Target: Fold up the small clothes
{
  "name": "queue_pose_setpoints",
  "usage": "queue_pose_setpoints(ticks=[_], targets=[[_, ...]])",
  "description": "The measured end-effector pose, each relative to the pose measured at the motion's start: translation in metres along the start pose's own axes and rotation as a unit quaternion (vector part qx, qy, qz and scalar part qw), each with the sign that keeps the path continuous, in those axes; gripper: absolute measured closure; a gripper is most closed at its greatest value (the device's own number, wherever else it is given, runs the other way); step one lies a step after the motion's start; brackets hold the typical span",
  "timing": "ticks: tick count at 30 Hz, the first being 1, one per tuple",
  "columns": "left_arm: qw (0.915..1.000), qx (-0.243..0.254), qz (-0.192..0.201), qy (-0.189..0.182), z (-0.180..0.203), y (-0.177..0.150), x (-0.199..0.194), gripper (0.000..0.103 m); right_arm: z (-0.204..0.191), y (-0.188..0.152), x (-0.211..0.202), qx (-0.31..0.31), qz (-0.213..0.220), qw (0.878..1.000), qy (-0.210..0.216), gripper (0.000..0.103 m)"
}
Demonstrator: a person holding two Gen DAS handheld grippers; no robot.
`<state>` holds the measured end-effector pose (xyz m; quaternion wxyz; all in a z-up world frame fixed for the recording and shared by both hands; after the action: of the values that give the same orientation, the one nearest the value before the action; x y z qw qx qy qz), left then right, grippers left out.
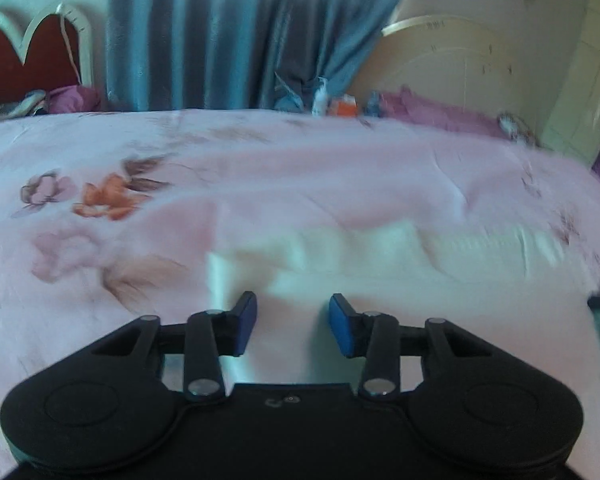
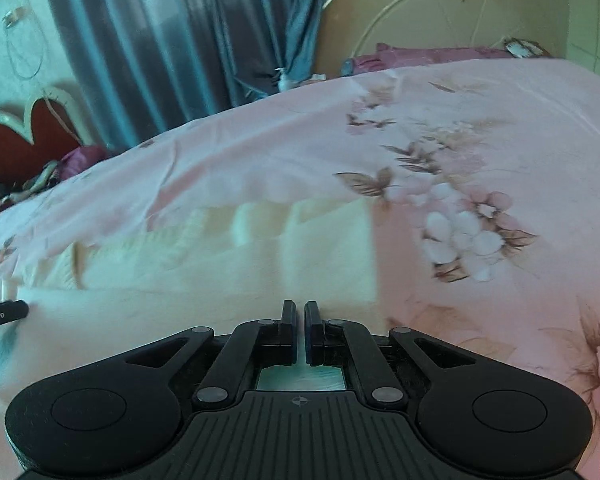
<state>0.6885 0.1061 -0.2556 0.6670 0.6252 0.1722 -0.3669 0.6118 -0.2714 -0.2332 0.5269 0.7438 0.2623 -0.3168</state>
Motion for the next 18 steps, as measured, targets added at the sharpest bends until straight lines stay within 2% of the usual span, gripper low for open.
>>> queue_pose_setpoints(ticks=[2,4,6,7,9,12,16,18], targets=[[0.9999,-0.004,0.000,0.011,-0.007,0.007,-0.004,0.073,0.002,0.001,-0.006,0.000,0.003,1.000,-0.009,0.100],[0.9992,0.007,0.023,0.030,-0.003,0.013,-0.015,0.062,-0.012,0.005,-0.013,0.003,0.016,1.000,-0.005,0.100],[0.9990,0.023,0.030,0.024,0.014,0.012,-0.019,0.056,-0.040,0.007,-0.012,-0.003,0.022,0.999,0.026,0.100],[0.9988,0.036,0.026,0.024,0.022,0.011,-0.015,0.048,-0.059,0.006,-0.008,-0.014,0.017,0.999,0.042,0.100],[0.9977,0.056,0.017,0.033,0.034,0.008,-0.005,0.047,-0.095,0.003,0.001,-0.043,0.008,0.997,0.064,0.100],[0.9978,0.054,0.001,0.039,0.044,0.000,-0.002,0.048,-0.135,-0.004,0.013,-0.082,0.004,0.994,0.076,0.100],[0.9973,0.061,0.009,0.039,0.067,-0.010,-0.018,0.048,-0.157,-0.011,0.013,-0.091,0.000,0.991,0.101,0.100],[0.9974,0.062,-0.003,0.037,0.073,-0.020,-0.013,0.048,-0.164,-0.017,0.018,-0.105,-0.011,0.989,0.108,0.100]])
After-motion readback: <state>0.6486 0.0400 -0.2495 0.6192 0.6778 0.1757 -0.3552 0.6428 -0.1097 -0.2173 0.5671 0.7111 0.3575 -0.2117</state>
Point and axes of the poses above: each gripper's, at about its wrist camera, not at the fingertips, and x roughly the way its jaws point, z to its right, y to its top, the point moved 10 cm from there along x, roughly the way its jaws point, and after that the axes turned 1 degree about -y, right-handed, at the moved point
